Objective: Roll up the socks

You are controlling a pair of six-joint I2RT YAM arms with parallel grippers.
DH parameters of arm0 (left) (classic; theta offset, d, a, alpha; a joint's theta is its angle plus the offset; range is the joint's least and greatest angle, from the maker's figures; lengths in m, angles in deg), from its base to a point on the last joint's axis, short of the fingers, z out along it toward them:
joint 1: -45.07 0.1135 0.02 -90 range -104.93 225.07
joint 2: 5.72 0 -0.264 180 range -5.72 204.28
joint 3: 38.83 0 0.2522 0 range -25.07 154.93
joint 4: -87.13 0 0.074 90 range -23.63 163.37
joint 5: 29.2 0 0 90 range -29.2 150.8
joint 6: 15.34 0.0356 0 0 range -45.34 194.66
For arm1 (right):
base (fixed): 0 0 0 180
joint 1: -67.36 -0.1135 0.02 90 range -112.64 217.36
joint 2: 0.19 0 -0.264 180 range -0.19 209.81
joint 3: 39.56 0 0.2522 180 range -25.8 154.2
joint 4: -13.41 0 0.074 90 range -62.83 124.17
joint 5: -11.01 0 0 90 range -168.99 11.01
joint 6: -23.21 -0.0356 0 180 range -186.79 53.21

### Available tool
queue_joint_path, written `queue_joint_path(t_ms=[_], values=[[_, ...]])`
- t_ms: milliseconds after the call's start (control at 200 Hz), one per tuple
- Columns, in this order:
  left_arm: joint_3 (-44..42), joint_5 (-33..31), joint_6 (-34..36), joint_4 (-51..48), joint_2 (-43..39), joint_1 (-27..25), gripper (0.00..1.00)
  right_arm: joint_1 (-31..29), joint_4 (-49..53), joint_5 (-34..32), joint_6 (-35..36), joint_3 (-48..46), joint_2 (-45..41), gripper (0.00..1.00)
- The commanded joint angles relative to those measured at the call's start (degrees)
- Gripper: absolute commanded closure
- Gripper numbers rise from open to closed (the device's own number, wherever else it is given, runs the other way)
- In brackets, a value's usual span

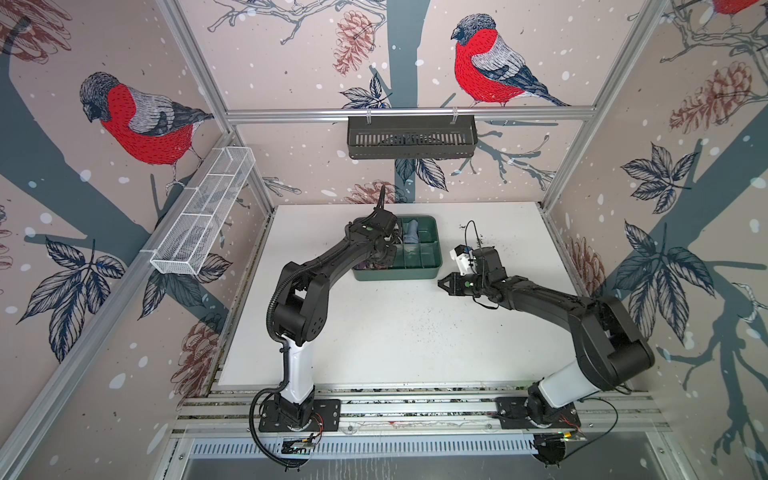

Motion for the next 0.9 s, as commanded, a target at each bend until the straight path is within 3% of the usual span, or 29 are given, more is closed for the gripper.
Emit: queue_joint_path(t_ms=[0,410,685,896], values=[[-0.18,-1.32,0.63,-1.77,0.93,0.1,0.86,-0.19,0.14,-0.38,-0.64,0.67,-0.43,0.9],[-1.92,-1.06,0.85,0.16,2.49,0.09,0.88,-0.34,0.87,-0.96,-0.3,0.41,-1.31,0.9],[-5.93,2.76,0.4,8.77,-9.97,0.54,0.71,-0.31,1.32,-1.19,-0.2,1.05,-1.49,0.85],[-13.66,5.83,-1.04,20.6,-23.33,2.13,0.68,0.33,3.22,-2.52,1.21,2.21,-2.64,0.81]])
